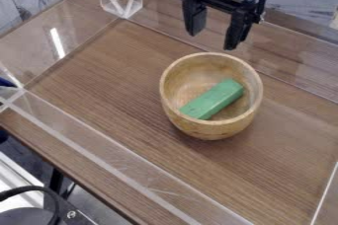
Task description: Remove the green block from inside the brown bowl and put it on the table
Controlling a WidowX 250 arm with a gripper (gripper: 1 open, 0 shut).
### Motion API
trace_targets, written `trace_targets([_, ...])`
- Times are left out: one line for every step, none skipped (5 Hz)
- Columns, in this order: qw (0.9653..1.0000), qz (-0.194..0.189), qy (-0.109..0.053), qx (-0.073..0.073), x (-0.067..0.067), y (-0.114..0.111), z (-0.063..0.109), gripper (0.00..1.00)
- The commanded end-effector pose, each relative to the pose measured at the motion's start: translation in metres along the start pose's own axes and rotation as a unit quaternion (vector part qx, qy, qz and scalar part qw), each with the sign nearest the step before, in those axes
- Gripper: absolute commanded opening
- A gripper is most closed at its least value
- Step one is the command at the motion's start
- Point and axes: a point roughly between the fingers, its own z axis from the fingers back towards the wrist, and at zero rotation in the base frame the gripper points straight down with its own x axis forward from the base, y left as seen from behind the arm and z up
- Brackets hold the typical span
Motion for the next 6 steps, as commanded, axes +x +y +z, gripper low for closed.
trace_targets([0.9999, -0.008, 0.009, 0.001, 0.000, -0.001, -0.014, 1.00])
trace_targets([0.9995, -0.027, 0.014, -0.002, 0.000, -0.003, -0.034, 1.00])
trace_targets([0.9989, -0.046, 0.012, -0.004, 0.002, -0.006, -0.052, 1.00])
trace_targets([0.9962, -0.087, 0.002, -0.012, 0.005, -0.009, -0.063, 1.00])
trace_targets([0.9945, -0.103, -0.008, -0.017, 0.010, -0.012, -0.069, 1.00])
trace_targets([0.9937, -0.109, -0.012, -0.020, 0.014, -0.014, -0.073, 1.00])
